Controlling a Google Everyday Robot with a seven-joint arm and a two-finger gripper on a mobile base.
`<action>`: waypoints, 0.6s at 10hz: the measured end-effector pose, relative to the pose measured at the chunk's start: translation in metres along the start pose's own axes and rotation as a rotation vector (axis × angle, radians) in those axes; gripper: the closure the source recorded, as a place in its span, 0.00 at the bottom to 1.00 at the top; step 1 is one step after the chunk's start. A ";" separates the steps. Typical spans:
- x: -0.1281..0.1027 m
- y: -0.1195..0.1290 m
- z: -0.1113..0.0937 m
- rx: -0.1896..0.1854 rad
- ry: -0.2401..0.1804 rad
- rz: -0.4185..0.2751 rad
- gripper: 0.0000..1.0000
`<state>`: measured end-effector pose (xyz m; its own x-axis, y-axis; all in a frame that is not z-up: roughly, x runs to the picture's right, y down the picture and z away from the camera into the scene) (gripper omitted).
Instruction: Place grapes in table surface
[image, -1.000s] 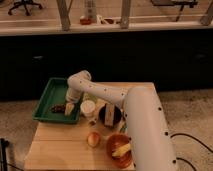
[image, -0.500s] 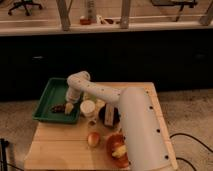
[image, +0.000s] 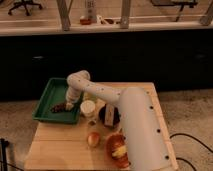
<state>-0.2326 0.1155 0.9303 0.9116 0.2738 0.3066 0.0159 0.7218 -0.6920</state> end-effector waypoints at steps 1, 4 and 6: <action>0.001 0.000 0.000 0.000 0.000 0.001 1.00; 0.001 0.000 -0.001 0.000 0.001 0.002 1.00; 0.001 -0.001 -0.002 0.001 0.001 0.002 1.00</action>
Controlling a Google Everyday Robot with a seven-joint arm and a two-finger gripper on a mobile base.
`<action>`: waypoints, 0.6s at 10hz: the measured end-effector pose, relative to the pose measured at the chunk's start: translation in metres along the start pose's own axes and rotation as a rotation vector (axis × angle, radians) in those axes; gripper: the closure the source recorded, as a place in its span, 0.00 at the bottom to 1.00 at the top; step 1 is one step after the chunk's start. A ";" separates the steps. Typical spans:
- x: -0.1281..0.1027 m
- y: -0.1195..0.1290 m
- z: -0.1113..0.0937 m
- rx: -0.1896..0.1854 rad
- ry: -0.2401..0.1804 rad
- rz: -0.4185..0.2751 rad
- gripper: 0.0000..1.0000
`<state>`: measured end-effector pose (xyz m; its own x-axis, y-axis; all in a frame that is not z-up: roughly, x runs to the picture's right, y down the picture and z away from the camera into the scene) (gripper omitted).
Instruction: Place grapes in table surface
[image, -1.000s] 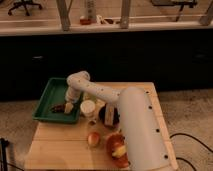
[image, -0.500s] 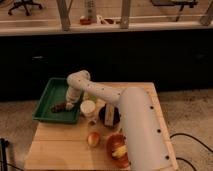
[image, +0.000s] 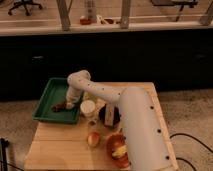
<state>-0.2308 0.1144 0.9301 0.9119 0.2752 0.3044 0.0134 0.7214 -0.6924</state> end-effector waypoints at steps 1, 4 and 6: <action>0.000 0.000 0.000 0.000 0.000 0.000 1.00; -0.001 0.000 -0.001 0.000 0.005 -0.009 1.00; -0.025 0.006 -0.012 -0.009 0.017 -0.085 1.00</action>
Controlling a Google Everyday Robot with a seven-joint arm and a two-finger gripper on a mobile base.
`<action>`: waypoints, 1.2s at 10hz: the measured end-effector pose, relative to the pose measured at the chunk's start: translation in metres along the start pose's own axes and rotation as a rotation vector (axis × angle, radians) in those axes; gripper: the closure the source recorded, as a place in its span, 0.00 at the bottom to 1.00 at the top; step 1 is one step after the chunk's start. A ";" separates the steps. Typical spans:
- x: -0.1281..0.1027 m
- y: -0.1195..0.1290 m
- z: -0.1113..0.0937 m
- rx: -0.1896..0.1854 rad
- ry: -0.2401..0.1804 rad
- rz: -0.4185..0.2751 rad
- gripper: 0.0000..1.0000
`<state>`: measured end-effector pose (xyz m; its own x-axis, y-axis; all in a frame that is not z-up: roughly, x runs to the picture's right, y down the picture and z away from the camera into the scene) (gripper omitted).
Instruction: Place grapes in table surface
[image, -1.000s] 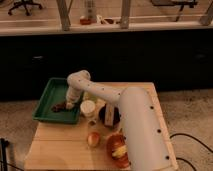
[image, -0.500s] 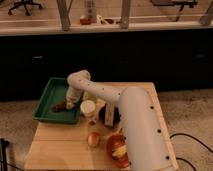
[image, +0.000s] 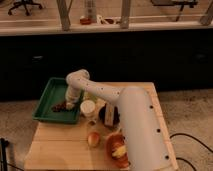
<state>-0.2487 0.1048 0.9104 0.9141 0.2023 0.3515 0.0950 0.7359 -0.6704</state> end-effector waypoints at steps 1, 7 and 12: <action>-0.017 0.001 -0.006 -0.002 0.000 -0.030 1.00; -0.081 0.009 -0.029 -0.017 -0.004 -0.185 1.00; -0.085 0.015 -0.037 -0.009 -0.012 -0.207 1.00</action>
<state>-0.3106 0.0748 0.8459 0.8701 0.0550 0.4899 0.2837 0.7569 -0.5888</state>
